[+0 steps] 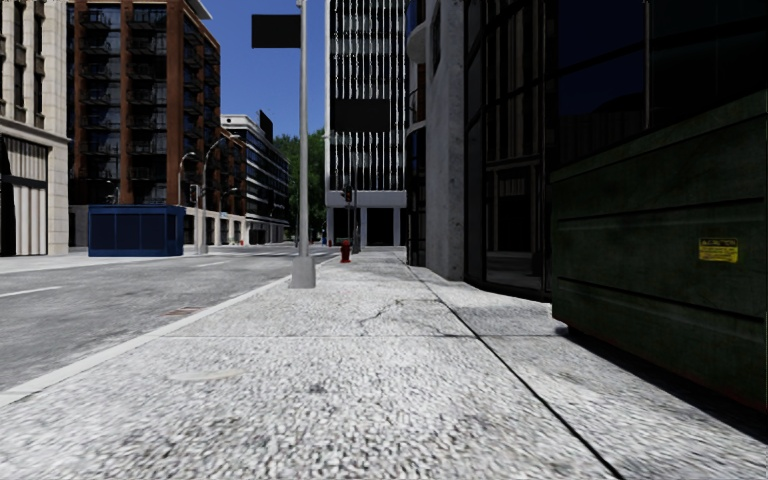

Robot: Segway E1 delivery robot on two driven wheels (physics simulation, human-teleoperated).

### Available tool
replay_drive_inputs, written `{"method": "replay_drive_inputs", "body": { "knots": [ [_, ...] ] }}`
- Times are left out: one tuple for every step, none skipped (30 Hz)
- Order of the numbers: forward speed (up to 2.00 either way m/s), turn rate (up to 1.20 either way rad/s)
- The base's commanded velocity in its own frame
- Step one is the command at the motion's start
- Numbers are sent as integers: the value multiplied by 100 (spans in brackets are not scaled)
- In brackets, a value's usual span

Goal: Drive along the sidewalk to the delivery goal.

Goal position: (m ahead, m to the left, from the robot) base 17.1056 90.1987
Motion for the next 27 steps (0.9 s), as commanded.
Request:
{"method": "replay_drive_inputs", "body": {
  "knots": [
    [200,0],
    [200,0],
    [200,0],
    [200,0],
    [200,0],
    [200,0],
    [200,0],
    [200,0],
    [200,0],
    [200,0],
    [200,0],
    [200,0],
    [200,0],
    [200,0],
    [200,0],
    [200,0],
    [200,0],
    [200,0],
    [200,0],
    [200,0],
    [200,0],
    [200,0],
    [200,0],
    [200,0],
    [200,0],
    [200,0],
    [200,0]
  ]
}}
